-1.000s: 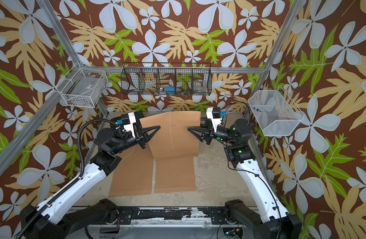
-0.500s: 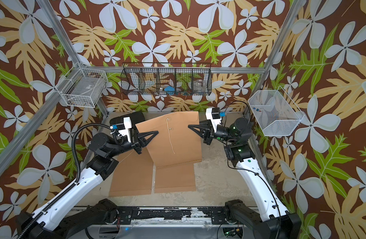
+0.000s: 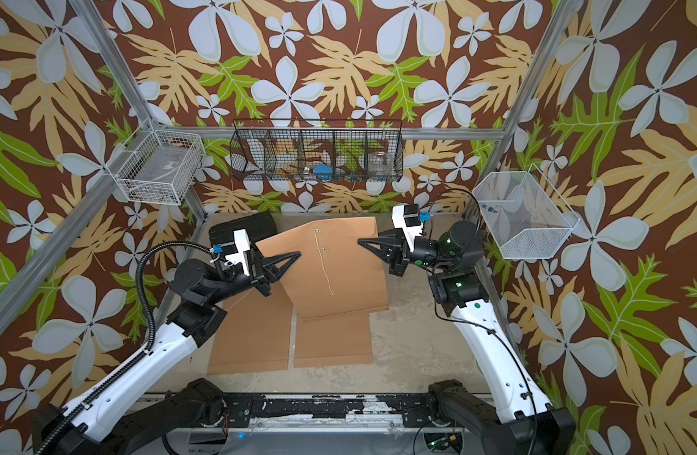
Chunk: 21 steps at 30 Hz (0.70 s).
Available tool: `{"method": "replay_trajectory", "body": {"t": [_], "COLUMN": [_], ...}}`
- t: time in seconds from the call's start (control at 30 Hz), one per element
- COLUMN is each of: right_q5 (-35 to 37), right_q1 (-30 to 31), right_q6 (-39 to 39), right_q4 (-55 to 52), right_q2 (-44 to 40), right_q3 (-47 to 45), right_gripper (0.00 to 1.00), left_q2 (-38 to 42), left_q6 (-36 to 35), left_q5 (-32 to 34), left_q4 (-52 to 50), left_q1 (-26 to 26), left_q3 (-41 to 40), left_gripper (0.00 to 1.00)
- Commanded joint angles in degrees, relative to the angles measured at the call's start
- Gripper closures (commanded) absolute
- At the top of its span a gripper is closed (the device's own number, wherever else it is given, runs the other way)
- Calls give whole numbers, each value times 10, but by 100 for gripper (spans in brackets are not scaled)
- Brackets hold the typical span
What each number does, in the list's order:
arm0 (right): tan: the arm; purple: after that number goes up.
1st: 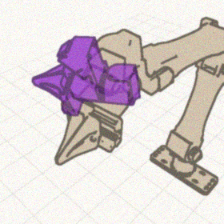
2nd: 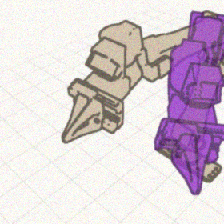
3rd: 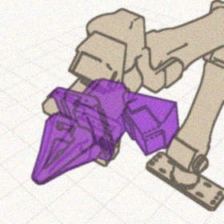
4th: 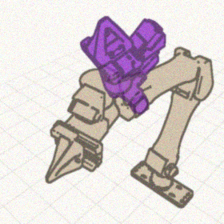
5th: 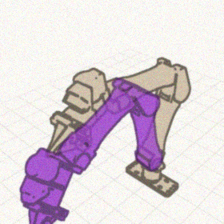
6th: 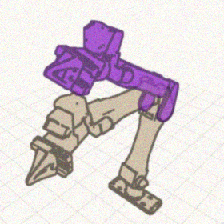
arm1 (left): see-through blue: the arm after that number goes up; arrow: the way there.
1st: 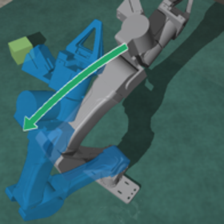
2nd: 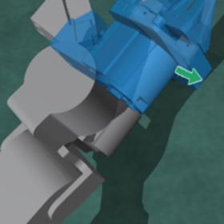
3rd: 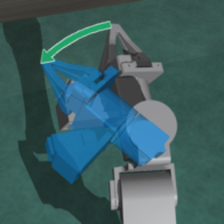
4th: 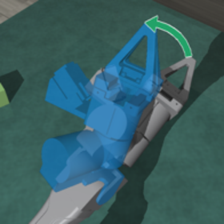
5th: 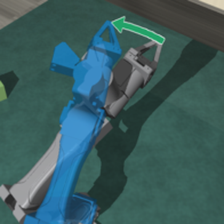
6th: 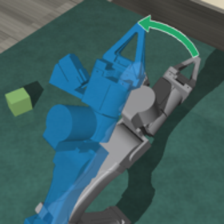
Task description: Open the file bag
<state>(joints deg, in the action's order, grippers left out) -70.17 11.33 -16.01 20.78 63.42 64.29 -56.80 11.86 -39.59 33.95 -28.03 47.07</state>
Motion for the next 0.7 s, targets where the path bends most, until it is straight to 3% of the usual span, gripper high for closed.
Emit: {"method": "replay_trajectory", "body": {"t": [0.0, 0.37, 0.67], "right_q5": [7, -1, -5], "right_q1": [0, 3, 17], "right_q6": [8, 23, 82], "right_q4": [22, -4, -68], "right_q2": [-1, 9, 20], "right_q3": [16, 48, 65], "right_gripper": [93, 89, 73], "left_q2": [-2, -4, -4], "left_q6": [-6, 1, -1], "left_q5": [-24, -29, -59], "left_q4": [-7, 5, 5], "left_q1": [1, 0, 0], "left_q3": [-7, -22, -21], "left_gripper": [100, 100, 100]}}
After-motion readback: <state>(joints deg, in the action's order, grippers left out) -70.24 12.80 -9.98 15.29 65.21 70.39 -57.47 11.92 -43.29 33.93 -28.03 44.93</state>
